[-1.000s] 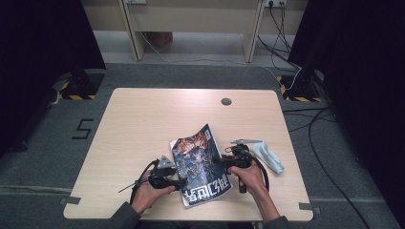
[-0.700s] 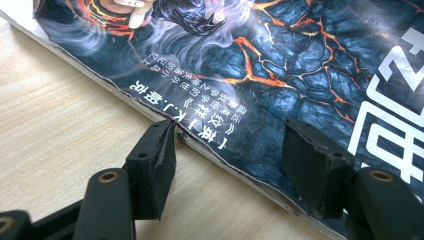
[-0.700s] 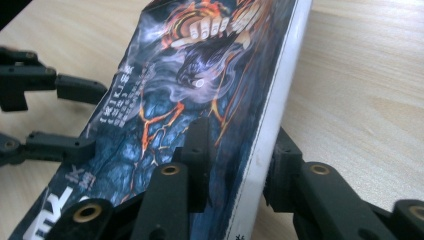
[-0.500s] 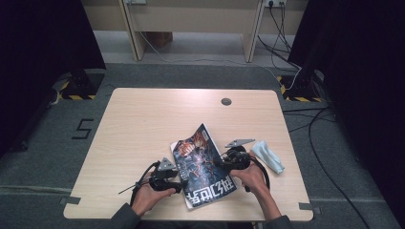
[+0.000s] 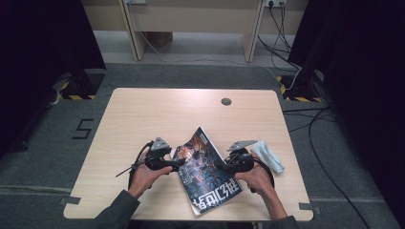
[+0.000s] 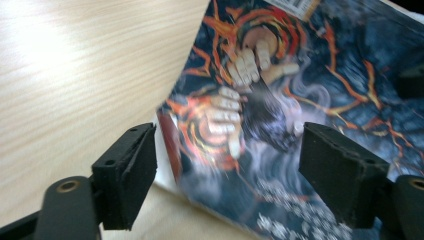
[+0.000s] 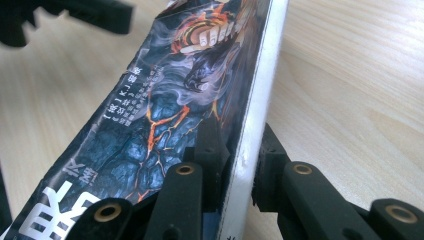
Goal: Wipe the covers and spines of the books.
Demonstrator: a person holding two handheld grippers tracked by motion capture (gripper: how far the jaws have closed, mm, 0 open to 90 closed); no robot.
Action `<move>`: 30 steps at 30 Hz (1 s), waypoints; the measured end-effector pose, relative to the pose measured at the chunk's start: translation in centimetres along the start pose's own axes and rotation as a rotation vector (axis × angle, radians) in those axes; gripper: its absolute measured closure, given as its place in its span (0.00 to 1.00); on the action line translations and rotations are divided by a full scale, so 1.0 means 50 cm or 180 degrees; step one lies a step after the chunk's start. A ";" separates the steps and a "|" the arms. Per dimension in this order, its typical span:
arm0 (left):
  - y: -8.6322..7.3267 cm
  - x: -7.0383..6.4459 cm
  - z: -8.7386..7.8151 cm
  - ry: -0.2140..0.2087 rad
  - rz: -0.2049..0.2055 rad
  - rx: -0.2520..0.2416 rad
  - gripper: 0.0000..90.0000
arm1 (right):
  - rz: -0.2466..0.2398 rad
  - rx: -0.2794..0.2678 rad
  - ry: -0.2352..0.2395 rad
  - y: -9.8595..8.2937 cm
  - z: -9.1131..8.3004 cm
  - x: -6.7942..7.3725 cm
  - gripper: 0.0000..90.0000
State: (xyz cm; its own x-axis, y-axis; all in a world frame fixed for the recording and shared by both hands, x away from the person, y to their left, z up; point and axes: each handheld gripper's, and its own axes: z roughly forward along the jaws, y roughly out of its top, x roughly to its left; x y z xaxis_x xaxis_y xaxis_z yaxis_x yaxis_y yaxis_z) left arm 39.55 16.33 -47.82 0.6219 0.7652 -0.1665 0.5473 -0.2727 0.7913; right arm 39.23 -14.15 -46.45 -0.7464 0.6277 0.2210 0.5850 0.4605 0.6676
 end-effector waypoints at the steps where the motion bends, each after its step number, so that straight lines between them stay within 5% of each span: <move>1: 0.002 0.002 0.002 -0.0005 0.0027 0.0013 0.24 | -0.0035 0.0016 0.0028 0.001 -0.003 0.003 0.86; 14: -0.005 0.024 0.047 -0.0468 0.0149 0.0034 0.21 | -0.0435 0.0122 0.0276 0.003 -0.020 0.030 0.89; 21: -0.004 0.022 0.045 -0.0708 0.0274 -0.0013 0.22 | -0.0737 0.0163 0.0370 0.013 -0.028 0.045 0.89; 26: -0.007 0.020 0.044 -0.0930 0.0347 -0.0071 0.25 | -0.0812 0.0096 0.0432 0.019 -0.033 0.043 0.90; 30: -0.015 0.031 0.054 -0.1013 0.0224 -0.0025 0.32 | -0.0821 0.0138 0.0427 0.022 -0.030 0.035 0.90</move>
State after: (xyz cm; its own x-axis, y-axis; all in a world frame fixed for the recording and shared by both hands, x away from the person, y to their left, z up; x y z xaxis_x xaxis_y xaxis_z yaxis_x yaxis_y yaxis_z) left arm 41.59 16.16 -50.27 0.8026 0.5235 -0.2859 0.4932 -0.3129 0.8117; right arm 38.09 -13.47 -44.25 -0.9059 0.3991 0.1417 0.3812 0.6225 0.6835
